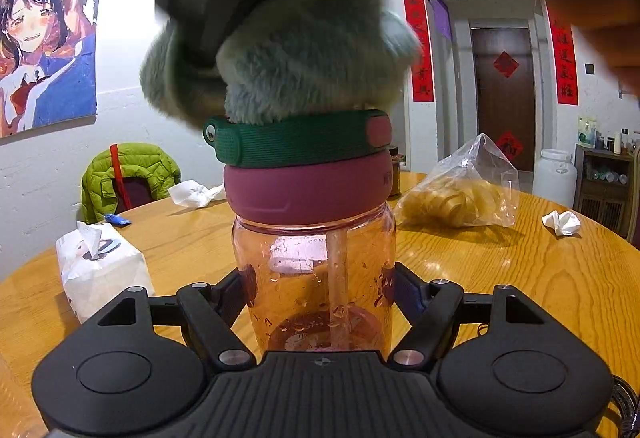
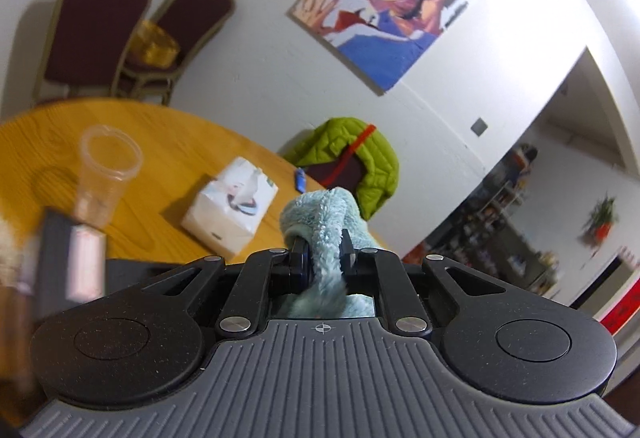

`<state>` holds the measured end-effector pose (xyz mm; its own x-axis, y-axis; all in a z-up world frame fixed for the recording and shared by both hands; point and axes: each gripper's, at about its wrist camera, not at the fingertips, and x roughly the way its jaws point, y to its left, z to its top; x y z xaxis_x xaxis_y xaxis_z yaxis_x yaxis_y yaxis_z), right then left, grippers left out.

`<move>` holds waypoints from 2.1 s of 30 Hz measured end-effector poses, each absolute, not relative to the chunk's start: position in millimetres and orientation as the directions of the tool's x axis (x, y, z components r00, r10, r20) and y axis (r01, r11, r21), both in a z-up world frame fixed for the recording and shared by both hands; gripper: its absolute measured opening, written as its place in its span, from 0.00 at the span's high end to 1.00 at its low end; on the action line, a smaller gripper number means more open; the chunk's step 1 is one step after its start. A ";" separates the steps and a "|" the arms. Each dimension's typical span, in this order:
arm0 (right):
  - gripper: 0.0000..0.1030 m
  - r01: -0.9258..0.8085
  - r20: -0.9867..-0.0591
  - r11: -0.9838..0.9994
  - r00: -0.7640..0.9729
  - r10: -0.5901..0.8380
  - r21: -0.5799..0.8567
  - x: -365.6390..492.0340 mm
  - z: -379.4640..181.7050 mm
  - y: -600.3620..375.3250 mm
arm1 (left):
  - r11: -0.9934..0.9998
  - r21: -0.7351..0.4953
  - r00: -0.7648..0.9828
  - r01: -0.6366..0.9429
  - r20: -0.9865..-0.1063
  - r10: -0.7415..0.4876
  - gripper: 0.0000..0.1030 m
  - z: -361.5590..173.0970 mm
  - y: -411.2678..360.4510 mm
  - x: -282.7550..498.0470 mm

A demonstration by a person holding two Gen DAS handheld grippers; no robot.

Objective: Clean container
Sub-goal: 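Hold the pink bottle with the left tool while the right tool wipes over its lid, then hold the pink bottle with the left tool while the right tool wipes its side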

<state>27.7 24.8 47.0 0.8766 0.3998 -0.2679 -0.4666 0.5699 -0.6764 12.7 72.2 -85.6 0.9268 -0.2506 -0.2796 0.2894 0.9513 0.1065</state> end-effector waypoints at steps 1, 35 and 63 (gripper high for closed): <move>0.87 -0.447 -0.261 0.562 0.887 0.382 -0.696 34.9 44.1 30.9 | 0.951 0.106 0.927 0.290 -0.280 -0.251 0.30 -85.6 72.5 12.8; 0.87 -0.411 -0.327 0.820 0.899 0.292 -0.399 57.2 28.1 -66.7 | 0.952 0.111 0.925 0.285 -0.292 -0.243 0.30 -87.6 79.8 23.6; 0.66 -0.479 -0.469 0.862 0.730 0.497 0.166 153.5 -59.0 -148.7 | 0.958 0.120 0.928 0.262 -0.303 -0.215 0.21 -85.6 66.6 28.6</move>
